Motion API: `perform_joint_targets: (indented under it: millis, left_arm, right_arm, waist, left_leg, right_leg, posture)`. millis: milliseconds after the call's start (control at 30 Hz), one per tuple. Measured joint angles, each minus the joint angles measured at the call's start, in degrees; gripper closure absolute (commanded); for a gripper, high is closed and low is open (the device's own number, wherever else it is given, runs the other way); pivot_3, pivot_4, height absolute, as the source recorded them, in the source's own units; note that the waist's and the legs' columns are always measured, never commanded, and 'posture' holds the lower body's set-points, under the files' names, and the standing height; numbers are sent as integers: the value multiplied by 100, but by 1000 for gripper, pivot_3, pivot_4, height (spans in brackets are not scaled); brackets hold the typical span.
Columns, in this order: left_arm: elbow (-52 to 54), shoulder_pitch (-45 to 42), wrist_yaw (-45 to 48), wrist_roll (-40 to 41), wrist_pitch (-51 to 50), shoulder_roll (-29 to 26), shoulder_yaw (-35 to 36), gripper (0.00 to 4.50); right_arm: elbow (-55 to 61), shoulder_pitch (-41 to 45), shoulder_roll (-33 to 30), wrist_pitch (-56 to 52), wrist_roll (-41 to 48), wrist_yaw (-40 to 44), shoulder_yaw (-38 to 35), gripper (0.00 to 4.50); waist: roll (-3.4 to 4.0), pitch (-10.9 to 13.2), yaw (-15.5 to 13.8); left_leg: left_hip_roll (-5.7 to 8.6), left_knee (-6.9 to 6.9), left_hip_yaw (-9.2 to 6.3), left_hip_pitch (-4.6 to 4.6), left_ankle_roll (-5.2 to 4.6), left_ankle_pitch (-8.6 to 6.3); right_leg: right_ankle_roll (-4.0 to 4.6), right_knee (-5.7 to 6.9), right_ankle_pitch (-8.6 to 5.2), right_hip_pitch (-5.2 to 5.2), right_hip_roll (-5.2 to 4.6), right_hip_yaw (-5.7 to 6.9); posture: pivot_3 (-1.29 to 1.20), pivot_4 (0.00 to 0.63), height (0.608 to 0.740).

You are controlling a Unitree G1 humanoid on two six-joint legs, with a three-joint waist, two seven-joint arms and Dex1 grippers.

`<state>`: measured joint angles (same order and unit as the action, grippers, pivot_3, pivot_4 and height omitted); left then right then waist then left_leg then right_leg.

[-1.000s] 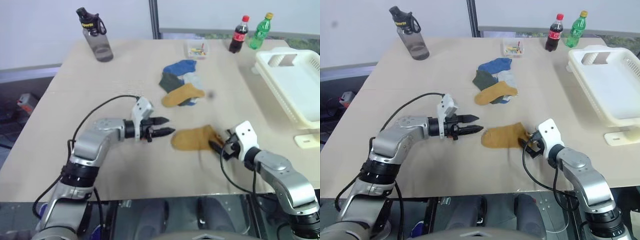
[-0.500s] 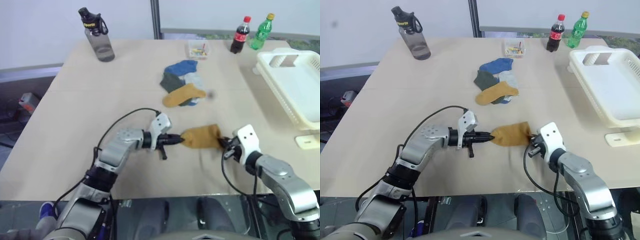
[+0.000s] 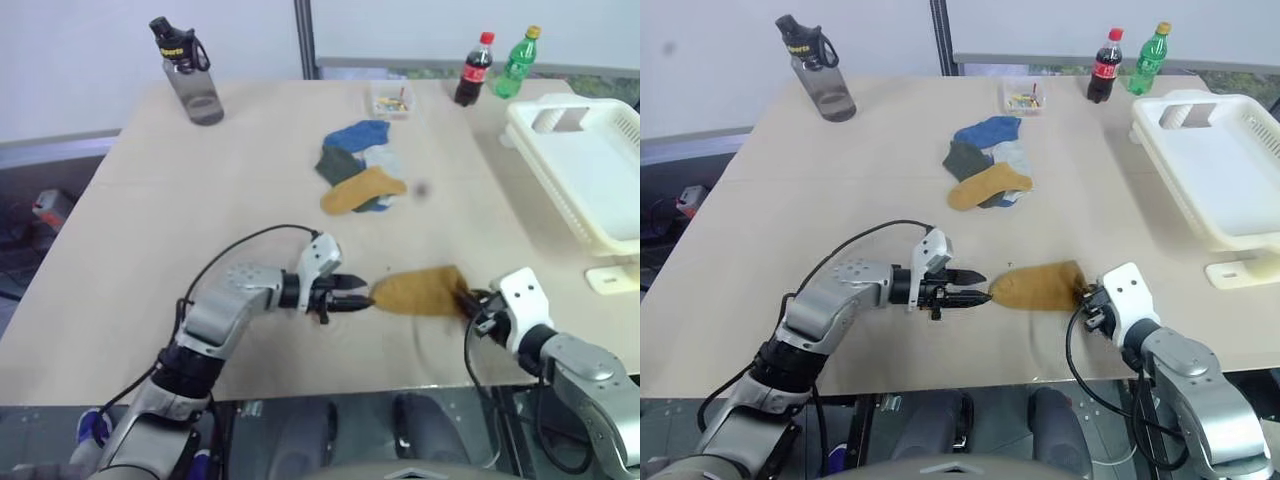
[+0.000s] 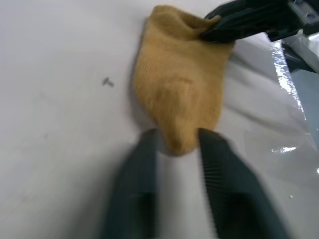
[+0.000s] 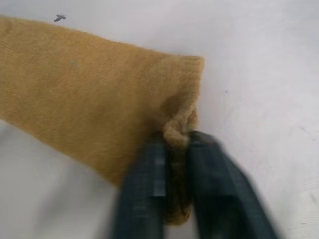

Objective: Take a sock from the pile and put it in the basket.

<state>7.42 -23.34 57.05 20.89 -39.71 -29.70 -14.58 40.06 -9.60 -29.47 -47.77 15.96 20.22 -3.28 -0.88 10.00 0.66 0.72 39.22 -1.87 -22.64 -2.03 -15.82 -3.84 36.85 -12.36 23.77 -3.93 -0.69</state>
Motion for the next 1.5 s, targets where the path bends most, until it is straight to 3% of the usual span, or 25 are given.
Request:
perform_joint_targets:
  millis: [33,67,200,300,367,533,833,933,1133,1367,1500]
  left_arm:
    - [1,6,-120,65,-33,-25,261,939]
    - [1,6,-127,68,-35,-28,283,939]
    - [-201,-181,-355,686,-608,-45,1251,939]
    - [-1061,-1008,-996,887,-1098,109,1975,939]
    - [-1311,-1172,-1249,844,-1155,215,2045,939]
    - [-2758,-1887,-2701,583,-1347,1162,2372,939]
    - [-4166,-2855,-3704,622,-1102,1779,3038,939]
    - [-4460,-3015,-3757,637,-1027,1833,3161,1672]
    - [-4956,-3091,-3758,661,-871,1952,3388,4416]
    - [-5093,-3163,-3792,902,-1039,1969,3703,4416]
    - [-4597,-2819,-3529,1309,-1688,1539,3884,4416]
  right_arm:
    - [10,1,-42,117,-9,13,-47,1565]
    - [12,1,-44,123,-10,15,-52,1246]
    - [472,18,5,253,568,367,-630,1246]
    - [712,151,-118,431,825,588,-844,1246]
    - [707,152,-151,476,827,621,-843,1246]
    - [665,364,-423,1014,538,762,-679,1246]
    - [613,498,-425,1568,302,822,-439,1246]
    - [613,499,-426,1575,253,797,-439,1158]
    - [613,499,-407,1605,170,741,-433,1158]
    - [591,518,-391,1676,41,680,-369,1158]
    - [550,603,-378,1676,23,677,-325,1158]
  waist:
    - [0,0,-2]
    - [0,0,-3]
    - [-1,2,-7]
    - [-4,1,-29]
    - [-4,0,-38]
    - [-13,4,-59]
    - [-11,1,-77]
    - [-11,1,-82]
    - [-12,1,-141]
    - [-12,2,-133]
    - [-12,2,-27]
  left_leg:
    - [-2,0,-1,0,0,0]
    - [-3,0,-1,0,0,0]
    - [-15,1,-5,-2,0,0]
    - [2,7,-13,7,0,0]
    - [6,6,-8,10,0,0]
    - [11,6,-13,2,1,1]
    - [12,6,-11,15,2,1]
    - [12,6,-11,14,3,2]
    - [14,6,-12,8,4,2]
    - [14,5,-12,6,6,3]
    - [12,0,-10,7,21,11]
  right_leg:
    - [0,0,0,0,1,1]
    - [0,0,0,0,1,1]
    - [0,0,0,0,2,6]
    - [-2,-1,0,-16,4,16]
    - [-2,-3,0,-20,1,11]
    - [-2,-2,1,-13,-2,16]
    - [-2,3,2,-21,-2,14]
    - [-1,4,2,-21,-2,13]
    - [-1,0,2,-19,-4,15]
    - [-1,-1,2,-16,-4,15]
    - [-1,1,2,-13,-4,11]
  posture:
    - [0,150,740]
    - [0,150,740]
    - [0,150,740]
    - [0,150,740]
    - [0,150,740]
    - [0,150,740]
    - [0,150,740]
    - [0,150,740]
    - [0,150,740]
    - [0,150,740]
    - [0,150,740]
